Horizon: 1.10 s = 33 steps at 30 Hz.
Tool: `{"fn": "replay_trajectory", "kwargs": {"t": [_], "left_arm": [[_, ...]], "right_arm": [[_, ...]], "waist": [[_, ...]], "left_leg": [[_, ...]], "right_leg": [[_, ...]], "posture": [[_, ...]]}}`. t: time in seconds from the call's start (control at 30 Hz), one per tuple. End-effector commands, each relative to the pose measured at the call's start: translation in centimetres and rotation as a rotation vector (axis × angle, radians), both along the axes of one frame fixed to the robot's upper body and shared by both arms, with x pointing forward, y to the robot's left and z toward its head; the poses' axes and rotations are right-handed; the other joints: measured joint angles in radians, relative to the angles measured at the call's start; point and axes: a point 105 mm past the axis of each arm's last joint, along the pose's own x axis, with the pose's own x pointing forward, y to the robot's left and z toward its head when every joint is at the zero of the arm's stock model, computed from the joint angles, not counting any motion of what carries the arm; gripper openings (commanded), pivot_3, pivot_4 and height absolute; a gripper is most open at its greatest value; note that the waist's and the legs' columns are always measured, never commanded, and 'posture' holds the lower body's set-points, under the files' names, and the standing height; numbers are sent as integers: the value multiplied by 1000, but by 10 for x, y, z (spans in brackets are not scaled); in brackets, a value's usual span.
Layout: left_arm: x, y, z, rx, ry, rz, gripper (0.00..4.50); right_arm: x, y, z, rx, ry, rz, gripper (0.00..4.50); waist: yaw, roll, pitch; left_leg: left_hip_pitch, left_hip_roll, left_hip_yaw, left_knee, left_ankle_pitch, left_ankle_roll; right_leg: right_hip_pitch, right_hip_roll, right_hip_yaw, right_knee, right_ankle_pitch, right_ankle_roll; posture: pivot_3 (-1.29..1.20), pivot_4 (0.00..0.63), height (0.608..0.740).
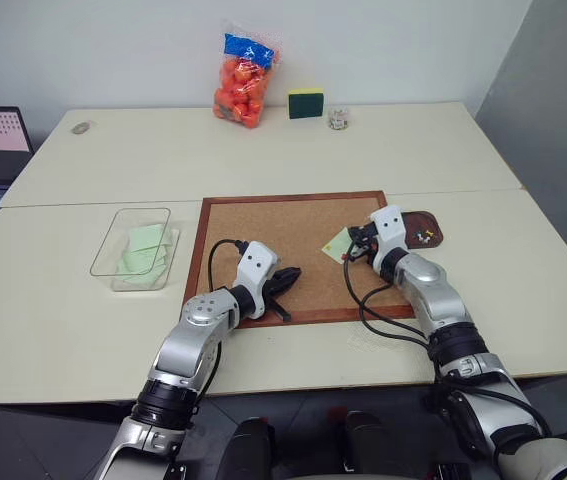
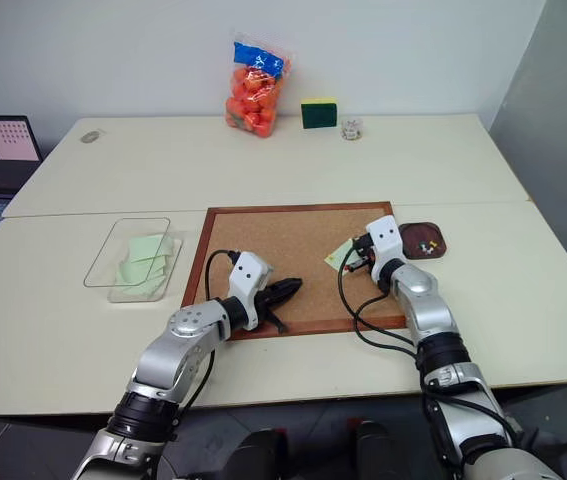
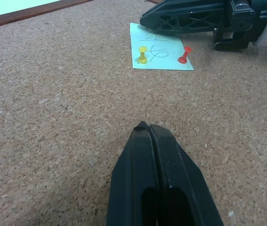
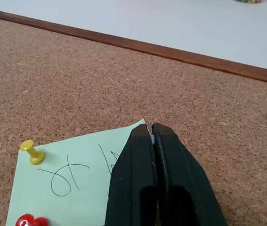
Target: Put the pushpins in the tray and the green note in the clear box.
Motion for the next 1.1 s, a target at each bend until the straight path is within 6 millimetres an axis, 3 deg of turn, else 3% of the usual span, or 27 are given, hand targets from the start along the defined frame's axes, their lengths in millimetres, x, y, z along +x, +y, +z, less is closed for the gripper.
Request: {"fn": "replay_trajectory", "kwargs": {"t": [0.03,0.47,0.57,0.7,0.8,0.97,1.1], "left_arm": [[1,-2,-7,22,22,3,0],[2,-5,-8,20,27,-9,0],[2,-6,-7,18,26,-10,0],[1,-6,-7,16,24,-7,0],[1,-6,-8,16,24,-7,0],[1,-7,-8,19,25,-13,0],[1,-7,-7,21,21,-16,0]], "right_arm": [[-4,1,47,73,-210,26,22],[-8,-2,46,62,-223,35,22],[-5,-14,51,72,-238,-24,22],[6,-62,53,39,-245,-273,22],[9,-86,48,19,-223,-387,22],[12,-109,41,16,-172,-483,22],[13,-105,40,32,-158,-456,22]], "waist": [[0,0,0],[1,0,0],[2,0,0],[4,0,0],[4,0,0],[0,0,0],[0,0,0]], "left_leg": [[0,0,0,0,0,0],[-1,0,0,0,0,0],[-1,0,0,0,0,0],[-1,0,0,0,0,0],[-1,-1,1,0,0,0],[-1,0,1,-1,0,0],[-1,0,2,-1,0,0]], "right_leg": [[0,0,0,0,0,0],[-1,0,0,-1,-2,3],[0,0,0,-1,-2,3],[0,-1,0,-1,-2,3],[0,-1,1,-1,-2,3],[-1,0,2,-1,-2,3],[-1,0,2,-1,-2,3]], "posture": [[0,150,740],[0,150,740],[0,150,740],[0,150,740],[0,150,740],[0,150,740],[0,150,740]]}}
